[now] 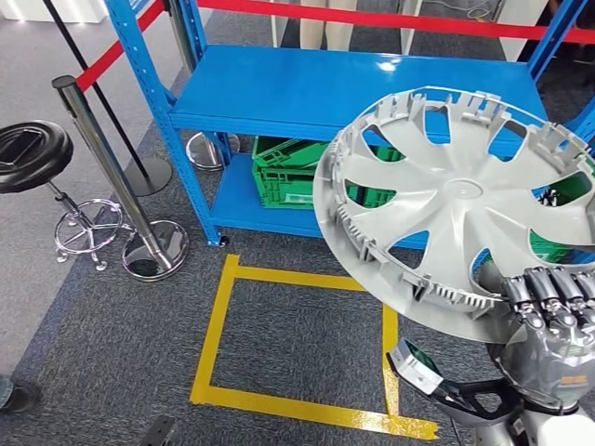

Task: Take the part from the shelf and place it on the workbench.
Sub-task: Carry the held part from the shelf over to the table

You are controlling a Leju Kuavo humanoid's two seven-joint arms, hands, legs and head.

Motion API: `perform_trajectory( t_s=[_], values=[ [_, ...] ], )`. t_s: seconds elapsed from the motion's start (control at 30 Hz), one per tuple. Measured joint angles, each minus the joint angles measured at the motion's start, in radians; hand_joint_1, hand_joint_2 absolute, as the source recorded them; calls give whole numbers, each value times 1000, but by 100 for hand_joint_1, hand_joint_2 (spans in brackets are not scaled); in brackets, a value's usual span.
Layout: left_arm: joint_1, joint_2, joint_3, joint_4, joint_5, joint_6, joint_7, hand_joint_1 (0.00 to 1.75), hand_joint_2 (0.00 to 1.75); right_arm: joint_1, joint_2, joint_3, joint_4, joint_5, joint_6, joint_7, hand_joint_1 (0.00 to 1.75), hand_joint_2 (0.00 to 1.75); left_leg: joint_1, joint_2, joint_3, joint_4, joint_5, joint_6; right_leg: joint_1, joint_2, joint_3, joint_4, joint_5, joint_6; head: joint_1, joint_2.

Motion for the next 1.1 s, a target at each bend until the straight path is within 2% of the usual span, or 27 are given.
perform_trajectory(
  t_s=[0.07, 0.1, 0.13, 0.17, 0.23, 0.27, 0.3, 0.33, 0.37, 0.4, 0.43, 0.47, 0.53, 0.6, 0.63, 0.67, 0.73, 0.77, 0.8, 0.83, 0.87, 0.9, 0.93, 1.0, 1.03, 1.07, 1.1],
  values=[
    [0, -2, 0, 0, -2, 0, 1, 0, 0, -1, 0, 0, 1, 0, 0, 0, 175, 175, -2, 2, -6, -12, 12, 15, -4, 0, -8, -2, 8, 13, 0, 0],
    [-1, -3, 0, 0, -4, -1, 1, 0, 0, 0, -1, 0, 2, 0, 0, 0, 175, 175, -2, 4, -10, -18, 22, 25, -5, 2, -17, 6, -5, 18, 1, 0],
    [-2, -5, -1, 0, -6, -1, 2, 0, 0, -1, -1, 0, 3, 0, 0, 0, 175, 175, -1, 6, -17, -24, 32, 36, -4, 4, -29, 33, -34, 21, 3, 0],
    [-3, -7, -1, 0, -9, -2, 2, 0, 0, -1, -2, 0, 4, 0, 0, 0, 175, 175, 1, 8, -25, -26, 41, 43, -4, 8, -47, 79, -76, 22, 4, 0],
    [-6, -9, -3, 0, -12, -2, 3, 0, 0, -2, -3, 0, 6, 0, 0, -1, 175, 175, -3, 9, -47, -21, 55, 50, -3, 13, -83, 207, -156, 23, 6, 0],
    [-7, -10, -4, 0, -14, -2, 3, 0, 0, -1, -4, 0, 8, 0, 0, -2, 175, 175, -4, 9, -59, -17, 62, 50, -3, 14, -89, 254, -171, 24, 6, 0],
    [-8, -12, -5, 0, -15, -2, 3, 0, 0, -1, -4, 0, 10, 0, 0, -3, 175, 175, -5, 10, -71, -13, 69, 49, -3, 14, -83, 273, -166, 24, 6, 0],
    [-9, -14, -7, 0, -16, -2, 3, 0, 0, -1, -4, 0, 11, 0, 0, -3, 175, 175, -6, 10, -84, -9, 76, 48, -3, 14, -59, 257, -143, 24, 6, 0],
    [-10, -15, -8, 0, -16, -1, 3, 0, 0, -1, -4, 0, 12, 0, 0, -4, 175, 175, -6, 10, -97, -3, 83, 45, -3, 14, -18, 206, -112, 23, 6, 0],
    [-10, -16, -9, 0, -17, 0, 3, 0, 0, -2, -4, 0, 12, 0, 0, -4, 175, 175, -6, 9, -109, 3, 89, 41, -3, 14, 29, 137, -96, 22, 6, 0],
    [-11, -17, -9, 0, -17, 0, 3, 0, 0, -3, -4, 0, 12, 0, 0, -5, 175, 175, -7, 9, -121, 10, 96, 36, -2, 15, 76, 67, -89, 20, 6, 0],
    [-11, -17, -10, 0, -17, 0, 2, 0, 0, -2, -4, 0, 12, 0, 0, -6, 175, 175, -8, 9, -128, 14, 104, 31, -1, 16, 105, 18, -90, 18, 6, 0],
    [-12, -18, -11, 0, -18, 0, 2, 0, 0, 0, -4, 0, 12, 0, 0, -6, 175, 175, -9, 8, -136, 16, 121, 21, 3, 18, 115, -11, -95, 11, 5, 0],
    [-12, -20, -13, 0, -19, -2, 2, 0, 0, 1, -4, -1, 12, 0, 0, -6, 175, 175, -7, 7, -144, 15, 126, 10, 1, 16, 95, -7, -79, -2, 6, 0],
    [-11, -20, -15, 0, -20, -3, 2, 0, 0, 1, -3, -1, 12, 0, 0, -6, 175, 175, -7, 6, -150, 26, 105, 4, 0, 15, 86, -6, -68, -10, 5, 0],
    [-11, -21, -16, 0, -20, -3, 1, 0, 0, 0, -3, -1, 12, 0, 0, -6, 175, 175, -5, 6, -158, 56, 62, -1, -2, 13, 74, -7, -55, -18, 3, 0],
    [-13, -23, -18, 0, -21, -3, 1, 0, 0, 0, -3, 0, 12, 0, 0, -6, 175, 175, -2, 6, -174, 163, -48, -8, -1, 12, 48, -5, -31, -27, -1, 0],
    [-14, -25, -18, 0, -21, -3, 1, 0, 0, 1, -3, 0, 12, 0, 0, -6, 175, 175, -1, 6, -181, 229, -92, -11, 0, 12, 33, -4, -19, -28, -2, 0],
    [-14, -26, -19, 0, -21, -3, 1, 0, 0, 1, -3, -1, 12, 0, 0, -6, 175, 175, 0, 6, -182, 284, -113, -12, 2, 11, 14, -1, -7, -28, -2, 0],
    [-15, -27, -19, 0, -21, -3, 1, 0, 0, 1, -3, -1, 12, 0, 0, -6, 175, 175, 0, 6, -175, 317, -113, -12, 3, 11, -6, 3, 6, -27, -3, 0],
    [-15, -27, -19, 0, -21, -4, 1, 0, 0, 1, -3, -1, 12, 0, 0, -7, 175, 175, 0, 6, -155, 320, -94, -9, 5, 11, -27, 6, 18, -26, -3, 0],
    [-15, -27, -20, 0, -21, -4, 1, 0, 0, 1, -3, -1, 12, 0, 0, -9, 175, 175, 0, 6, -118, 285, -67, -5, 6, 11, -46, 10, 31, -25, -3, 0],
    [-16, -27, -21, 0, -22, -5, 1, 0, 0, 1, -3, -1, 12, 0, 0, -13, 175, 175, -1, 6, -66, 221, -46, 1, 7, 11, -58, 12, 41, -23, -3, 0],
    [-20, -26, -24, 0, -22, -6, 1, 0, 0, 2, -3, -1, 12, 0, 0, -22, 175, 175, -6, 5, 51, 54, -49, 14, 10, 11, -71, 12, 63, -16, -2, 0],
    [-22, -26, -25, 0, -22, -7, 1, 0, 0, 1, -2, -1, 12, 0, 0, -27, 175, 175, -10, 4, 84, 0, -57, 18, 9, 9, -74, 9, 75, -11, -2, 0],
    [-23, -26, -26, 0, -22, -7, 1, 0, 0, 1, -1, -1, 12, 0, 0, -30, 175, 175, -14, 3, 98, -32, -59, 22, 8, 8, -76, 5, 89, -4, -2, 0],
    [-22, -26, -26, 0, -22, -8, 1, 0, 0, 2, 0, -1, 12, 0, 0, -33, 175, 175, -14, 4, 89, -35, -49, 27, 5, 8, -80, 0, 99, 2, -2, 0]
  ],
)
